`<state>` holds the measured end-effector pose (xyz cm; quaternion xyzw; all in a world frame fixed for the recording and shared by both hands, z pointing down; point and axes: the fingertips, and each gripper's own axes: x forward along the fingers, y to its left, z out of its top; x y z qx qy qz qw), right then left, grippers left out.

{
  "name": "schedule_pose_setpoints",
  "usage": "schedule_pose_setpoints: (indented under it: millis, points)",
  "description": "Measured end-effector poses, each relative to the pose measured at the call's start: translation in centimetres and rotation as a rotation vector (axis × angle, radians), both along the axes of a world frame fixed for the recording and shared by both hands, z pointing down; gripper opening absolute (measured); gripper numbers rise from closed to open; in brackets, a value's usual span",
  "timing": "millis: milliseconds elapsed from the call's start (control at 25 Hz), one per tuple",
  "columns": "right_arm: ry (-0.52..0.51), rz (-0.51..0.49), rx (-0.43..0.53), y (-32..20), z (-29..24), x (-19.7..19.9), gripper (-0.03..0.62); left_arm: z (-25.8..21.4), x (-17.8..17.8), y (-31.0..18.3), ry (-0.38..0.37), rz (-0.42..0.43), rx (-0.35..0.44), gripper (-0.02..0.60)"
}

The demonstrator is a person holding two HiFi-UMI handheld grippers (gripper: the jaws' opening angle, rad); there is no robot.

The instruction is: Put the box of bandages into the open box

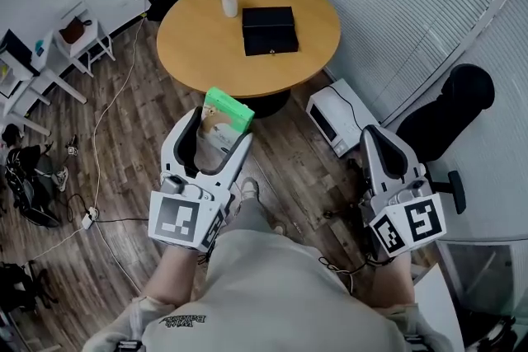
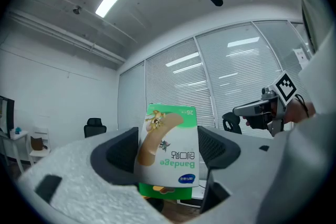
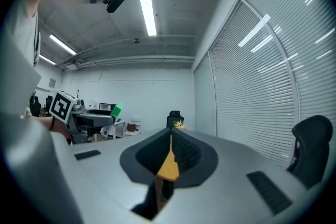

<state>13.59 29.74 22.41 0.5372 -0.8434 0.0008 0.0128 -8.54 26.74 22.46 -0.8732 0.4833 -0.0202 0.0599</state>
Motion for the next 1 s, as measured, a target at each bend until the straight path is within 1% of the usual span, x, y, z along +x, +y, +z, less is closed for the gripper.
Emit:
schedule_pose_setpoints:
  millis: [160, 400, 600, 840, 1000]
  points:
    - [-0.017, 0.007, -0.007, -0.9, 0.8, 0.3, 0.031, 0.4, 0.1, -0.8, -0.004, -0.001, 0.009, 0.345]
    - [0.005, -0.013, -0.013, -2.9, 1.7, -0.2, 0.031, 0.6, 0.2, -3.2, 0.014, 0.003, 0.032, 0.345]
    - [0.014, -0.018, -0.030, -7.0, 2.4, -0.5, 0.031, 1.0, -0.1, -7.5, 0.028, -0.002, 0.028, 0.345]
    - [0.017, -0.031, -0.034, -10.9, 3.3, -1.4, 0.031, 1.6, -0.5, -11.5, -0.002, 0.005, 0.032, 0.345]
    - [0.017, -0.024, -0.062, -15.2, 4.3, -2.1, 0.031, 1.8, -1.1, -15.8, -0.006, 0.017, 0.019, 0.345]
